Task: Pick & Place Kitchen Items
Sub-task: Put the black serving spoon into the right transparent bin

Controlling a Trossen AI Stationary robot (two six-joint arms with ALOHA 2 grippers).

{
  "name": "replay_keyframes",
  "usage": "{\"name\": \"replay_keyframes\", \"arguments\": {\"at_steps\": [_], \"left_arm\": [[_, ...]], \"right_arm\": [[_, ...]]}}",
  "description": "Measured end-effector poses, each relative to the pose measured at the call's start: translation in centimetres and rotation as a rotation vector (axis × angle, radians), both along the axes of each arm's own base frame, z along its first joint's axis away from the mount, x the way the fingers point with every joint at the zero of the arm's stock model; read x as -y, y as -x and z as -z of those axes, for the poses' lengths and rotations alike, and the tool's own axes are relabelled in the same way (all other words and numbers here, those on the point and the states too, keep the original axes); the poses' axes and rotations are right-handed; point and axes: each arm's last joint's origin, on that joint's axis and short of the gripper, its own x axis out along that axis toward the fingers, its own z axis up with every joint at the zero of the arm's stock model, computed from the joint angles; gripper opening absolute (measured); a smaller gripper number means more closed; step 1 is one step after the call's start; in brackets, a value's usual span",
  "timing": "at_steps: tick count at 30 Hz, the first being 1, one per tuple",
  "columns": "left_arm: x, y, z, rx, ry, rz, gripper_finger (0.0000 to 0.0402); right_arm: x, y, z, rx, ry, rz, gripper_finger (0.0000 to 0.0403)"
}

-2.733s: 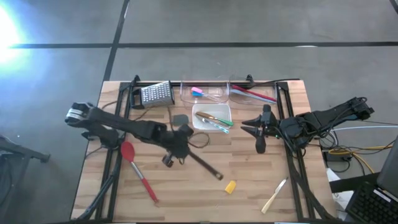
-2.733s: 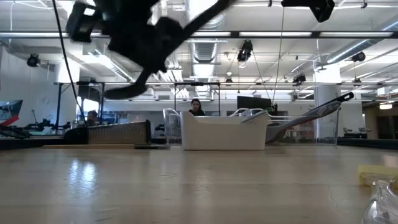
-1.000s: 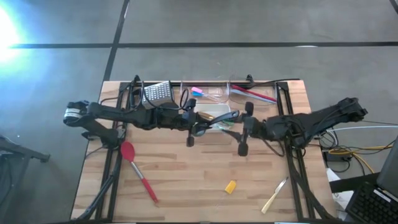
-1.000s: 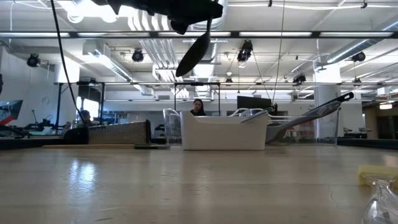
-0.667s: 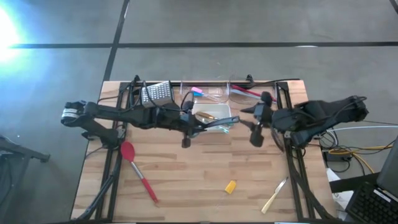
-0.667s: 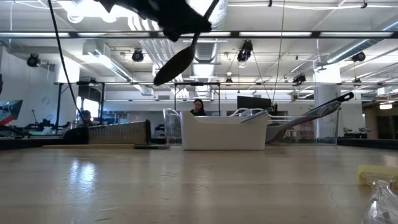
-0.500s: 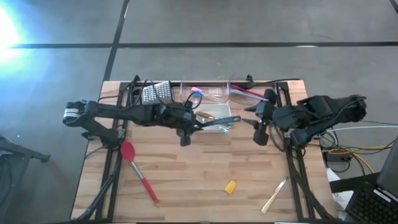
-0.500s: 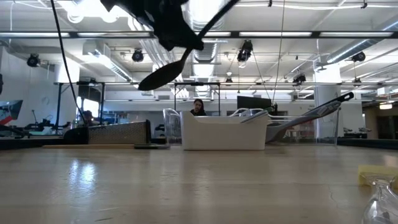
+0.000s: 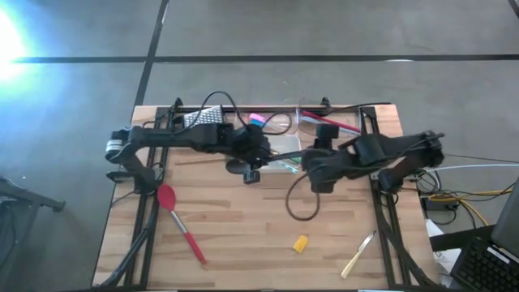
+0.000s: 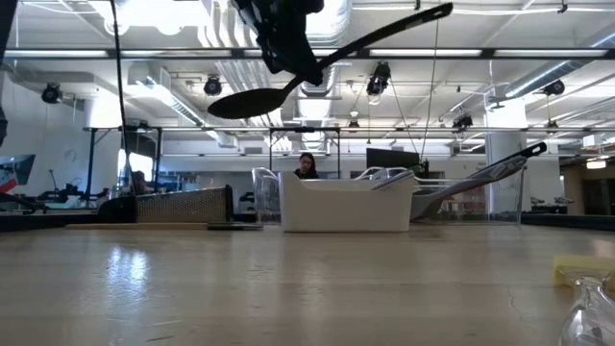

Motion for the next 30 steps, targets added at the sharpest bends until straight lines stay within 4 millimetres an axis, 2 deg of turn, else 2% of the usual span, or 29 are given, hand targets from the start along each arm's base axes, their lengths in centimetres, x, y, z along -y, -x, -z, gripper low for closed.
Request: {"name": "replay_keyframes", "arguments": {"at_steps": [7, 12, 16, 21, 30], "left_arm": [[0.1, -1.5, -0.6, -0.020, 0.070, 0.059, 0.0073], [0.3, -1.5, -1.3, -0.002, 0.112, 0.092, 0.0073], [0.4, -0.9, -1.9, 0.010, 0.138, 0.098, 0.0073], [0.4, -0.5, -1.8, -0.021, 0.143, 0.093, 0.0073], [0.0, -0.7, -1.7, -0.025, 0.147, 0.078, 0.0073]], "right_arm": [[-0.7, -3.1, 2.0, -0.127, 0.048, -0.019, 0.0173], [-0.8, -3.9, 3.1, -0.180, 0.070, -0.031, 0.0173], [-0.6, -4.0, 4.1, -0.220, 0.080, -0.026, 0.0173], [-0.5, -3.4, 4.0, -0.207, 0.076, -0.008, 0.0165], [-0.5, -3.4, 3.5, -0.177, 0.068, 0.008, 0.0096]]}}
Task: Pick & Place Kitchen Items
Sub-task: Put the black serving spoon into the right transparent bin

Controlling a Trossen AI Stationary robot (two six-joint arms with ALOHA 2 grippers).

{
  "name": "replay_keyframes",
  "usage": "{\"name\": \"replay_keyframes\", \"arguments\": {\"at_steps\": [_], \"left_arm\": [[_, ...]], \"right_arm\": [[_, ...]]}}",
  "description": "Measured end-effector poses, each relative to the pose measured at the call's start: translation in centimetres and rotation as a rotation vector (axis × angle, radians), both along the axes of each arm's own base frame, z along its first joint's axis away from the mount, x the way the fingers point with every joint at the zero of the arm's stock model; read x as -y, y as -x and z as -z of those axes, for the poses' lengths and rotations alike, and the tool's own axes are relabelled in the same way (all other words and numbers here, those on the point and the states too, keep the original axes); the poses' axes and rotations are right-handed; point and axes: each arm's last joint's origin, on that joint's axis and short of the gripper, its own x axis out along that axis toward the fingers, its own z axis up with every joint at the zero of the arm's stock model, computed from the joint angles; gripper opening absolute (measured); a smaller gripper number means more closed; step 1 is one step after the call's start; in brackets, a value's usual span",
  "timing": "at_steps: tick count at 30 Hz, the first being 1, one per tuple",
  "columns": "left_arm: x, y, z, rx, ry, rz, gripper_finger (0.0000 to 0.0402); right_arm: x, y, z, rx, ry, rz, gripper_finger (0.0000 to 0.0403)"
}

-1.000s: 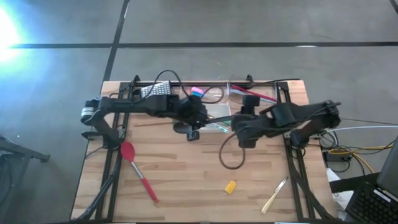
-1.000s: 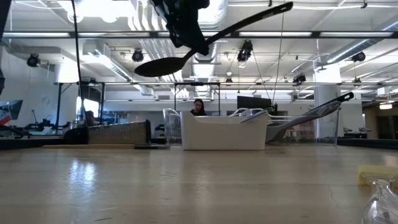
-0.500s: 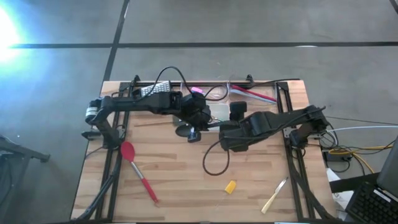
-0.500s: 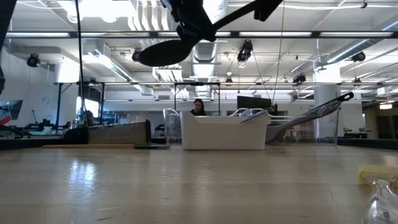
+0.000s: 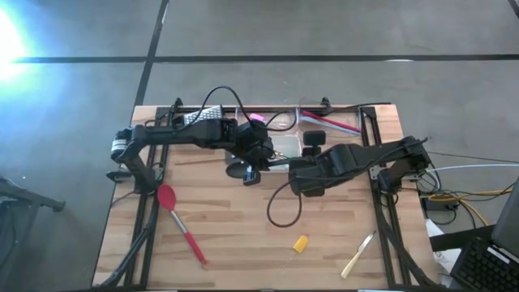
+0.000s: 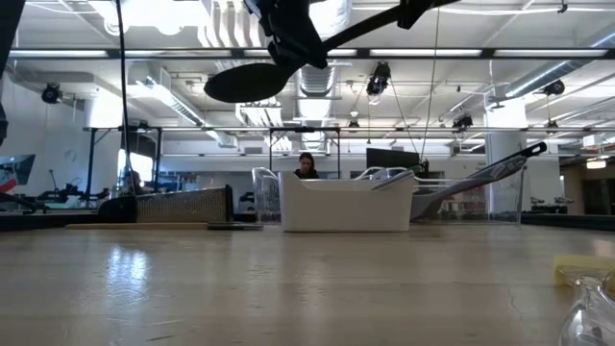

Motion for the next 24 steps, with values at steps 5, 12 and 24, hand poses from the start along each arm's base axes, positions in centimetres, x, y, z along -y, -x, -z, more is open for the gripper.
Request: {"name": "replay_keyframes", "arguments": {"at_steps": [5, 12, 24], "left_arm": [[-0.2, 0.0, 0.0, 0.000, -0.008, -0.018, 0.0037], [-0.3, 0.0, 0.0, 0.005, -0.049, 0.008, 0.0034], [-0.7, 0.4, -0.1, -0.029, -0.223, -0.013, 0.0197]], "right_arm": [[-0.1, 0.0, 0.1, 0.000, -0.014, 0.006, 0.0022], [0.1, 0.0, 0.1, 0.008, -0.028, 0.025, 0.0013], [2.9, 2.4, -0.4, 0.018, -0.115, 0.118, 0.0011]]}}
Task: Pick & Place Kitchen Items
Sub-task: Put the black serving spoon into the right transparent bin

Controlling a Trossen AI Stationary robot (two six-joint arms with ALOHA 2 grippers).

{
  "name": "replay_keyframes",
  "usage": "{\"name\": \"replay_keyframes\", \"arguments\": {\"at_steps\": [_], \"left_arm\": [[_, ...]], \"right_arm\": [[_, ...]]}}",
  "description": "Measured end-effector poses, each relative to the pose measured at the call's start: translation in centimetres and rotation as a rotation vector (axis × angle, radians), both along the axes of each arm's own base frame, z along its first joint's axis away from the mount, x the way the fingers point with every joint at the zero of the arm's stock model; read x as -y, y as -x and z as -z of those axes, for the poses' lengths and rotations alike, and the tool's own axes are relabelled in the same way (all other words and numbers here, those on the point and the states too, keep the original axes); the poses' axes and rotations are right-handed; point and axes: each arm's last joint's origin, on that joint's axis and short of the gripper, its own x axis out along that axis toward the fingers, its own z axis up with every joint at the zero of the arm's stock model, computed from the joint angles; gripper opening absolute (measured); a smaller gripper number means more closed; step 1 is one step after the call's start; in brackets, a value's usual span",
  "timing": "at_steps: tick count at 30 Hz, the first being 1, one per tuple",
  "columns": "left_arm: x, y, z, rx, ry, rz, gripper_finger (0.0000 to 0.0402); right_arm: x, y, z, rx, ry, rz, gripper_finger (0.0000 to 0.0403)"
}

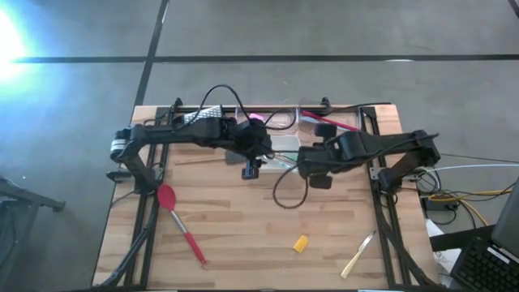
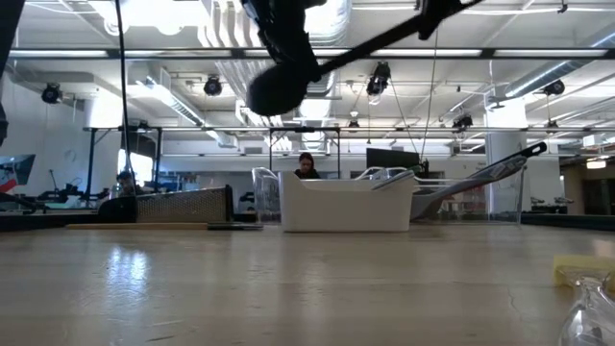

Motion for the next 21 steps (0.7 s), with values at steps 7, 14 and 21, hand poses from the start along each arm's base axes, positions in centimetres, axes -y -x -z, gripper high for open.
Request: {"name": "replay_keyframes", "arguments": {"at_steps": [7, 14, 21], "left_arm": [[-0.6, 0.7, -2.1, 0.093, -0.228, -0.091, 0.0209], [-1.1, 2.5, -5.8, 0.276, -0.301, -0.131, 0.0210], [-0.8, 4.9, -7.5, 0.414, -0.322, -0.137, 0.0210]], "right_arm": [[1.8, 2.9, 2.1, -0.055, -0.100, 0.122, 0.0011], [3.4, 6.6, 2.8, -0.035, -0.058, 0.220, 0.0011], [7.2, 11.8, 2.4, 0.023, -0.020, 0.383, 0.0011]]}}
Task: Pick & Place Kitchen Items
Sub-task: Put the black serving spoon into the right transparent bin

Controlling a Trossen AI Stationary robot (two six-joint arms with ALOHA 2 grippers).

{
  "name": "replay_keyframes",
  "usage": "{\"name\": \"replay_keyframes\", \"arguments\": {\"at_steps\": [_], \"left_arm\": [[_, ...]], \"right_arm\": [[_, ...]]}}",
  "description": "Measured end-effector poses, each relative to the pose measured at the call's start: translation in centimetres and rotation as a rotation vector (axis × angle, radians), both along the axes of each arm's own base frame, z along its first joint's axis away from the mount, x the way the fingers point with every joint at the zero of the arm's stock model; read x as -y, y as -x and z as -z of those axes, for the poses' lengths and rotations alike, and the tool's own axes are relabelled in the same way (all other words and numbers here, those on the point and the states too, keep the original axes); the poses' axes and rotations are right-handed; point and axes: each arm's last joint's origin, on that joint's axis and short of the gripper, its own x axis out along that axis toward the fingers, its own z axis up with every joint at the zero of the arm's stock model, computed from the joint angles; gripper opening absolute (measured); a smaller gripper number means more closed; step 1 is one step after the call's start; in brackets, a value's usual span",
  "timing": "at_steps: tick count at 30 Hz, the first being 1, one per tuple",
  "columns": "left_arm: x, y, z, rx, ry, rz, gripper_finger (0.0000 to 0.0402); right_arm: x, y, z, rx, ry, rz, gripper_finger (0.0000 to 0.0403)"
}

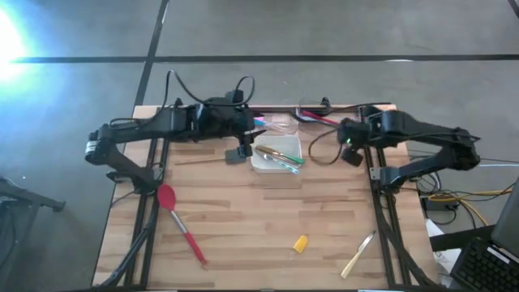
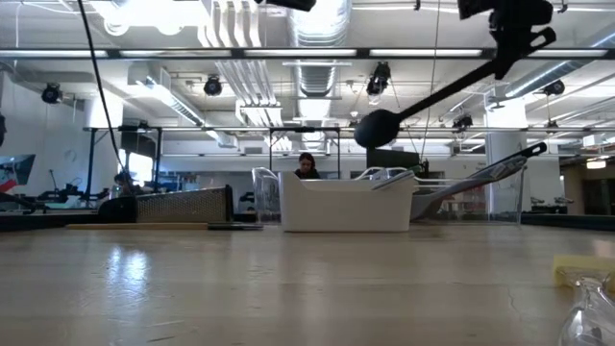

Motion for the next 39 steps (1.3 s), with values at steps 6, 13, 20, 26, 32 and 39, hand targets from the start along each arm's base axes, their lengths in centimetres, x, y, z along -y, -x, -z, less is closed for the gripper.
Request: {"name": "replay_keyframes", "arguments": {"at_steps": [6, 13, 20, 26, 32, 39], "left_arm": [[0.0, 1.0, 1.1, 0.077, -0.033, 0.009, 0.0210], [0.1, 1.6, 1.8, 0.129, -0.066, 0.009, 0.0210], [0.1, 2.1, 1.5, 0.164, -0.073, 0.001, 0.0210], [0.1, 2.5, 1.1, 0.178, -0.076, -0.002, 0.0210], [0.1, 2.6, 1.1, 0.169, -0.100, -0.004, 0.0210], [0.1, 2.6, 1.1, 0.166, -0.106, -0.003, 0.0210]], "right_arm": [[2.4, 2.6, 0.5, -0.059, -0.059, 0.020, 0.0011], [4.8, 4.1, 0.8, 0.005, -0.134, -0.001, 0.0011], [7.9, 4.5, 2.0, -0.061, -0.173, 0.044, 0.0011], [10.0, 4.3, 2.8, 0.006, -0.202, 0.032, 0.0011], [11.0, 4.3, 4.6, -0.033, -0.250, 0.033, 0.0011], [11.7, 5.0, 7.4, -0.073, -0.277, 0.063, 0.0011]]}}
